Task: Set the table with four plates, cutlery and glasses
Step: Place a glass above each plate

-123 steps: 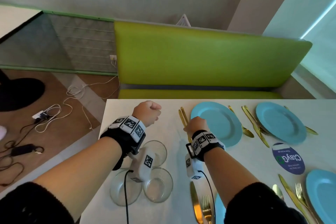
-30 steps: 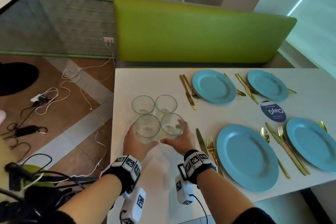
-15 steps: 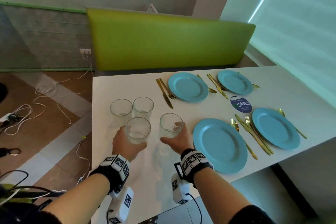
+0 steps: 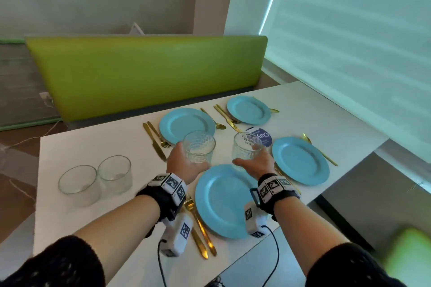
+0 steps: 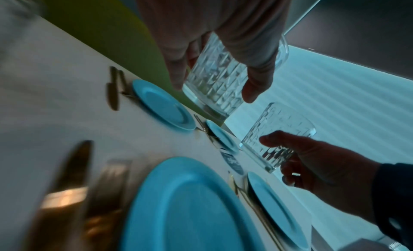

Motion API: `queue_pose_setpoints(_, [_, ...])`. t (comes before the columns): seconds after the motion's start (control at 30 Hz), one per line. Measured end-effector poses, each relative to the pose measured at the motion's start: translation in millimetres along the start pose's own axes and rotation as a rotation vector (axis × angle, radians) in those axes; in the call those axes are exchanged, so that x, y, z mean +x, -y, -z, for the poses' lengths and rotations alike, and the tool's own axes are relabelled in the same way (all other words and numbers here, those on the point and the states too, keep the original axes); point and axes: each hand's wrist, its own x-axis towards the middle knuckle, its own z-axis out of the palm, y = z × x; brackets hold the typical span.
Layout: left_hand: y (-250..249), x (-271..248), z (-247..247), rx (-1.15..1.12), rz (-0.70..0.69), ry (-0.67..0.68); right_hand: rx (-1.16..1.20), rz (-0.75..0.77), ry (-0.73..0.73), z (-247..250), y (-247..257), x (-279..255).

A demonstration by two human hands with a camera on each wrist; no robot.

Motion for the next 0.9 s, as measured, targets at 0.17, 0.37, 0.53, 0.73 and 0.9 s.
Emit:
queue_pose_setpoints(0.17, [-52,63,-65,-0.02,0.019,0.025,0.013,-0.074,-0.048,45,-16,90])
queue_pose_setpoints(0.37, [-86,130,-134,-0.038,0.109,0.031,-0.016,-0.159,-0.068,88,-41,194])
queue_pose_setpoints(0.53, [-93,175,-176,-0.032,0.132,0.036,-0.05,-0.247,-0.08,102,-61,266])
queue_pose_setpoints(0.73, [-97,209,-210,-0.028,0.127,0.073,-0.057,-0.323,-0.107,96,-80,328])
queue_pose_setpoints(0.9, [-91,221,-227,-0.015,0.184,0.07,-0.039,-0.374,-0.095,84,-95,356])
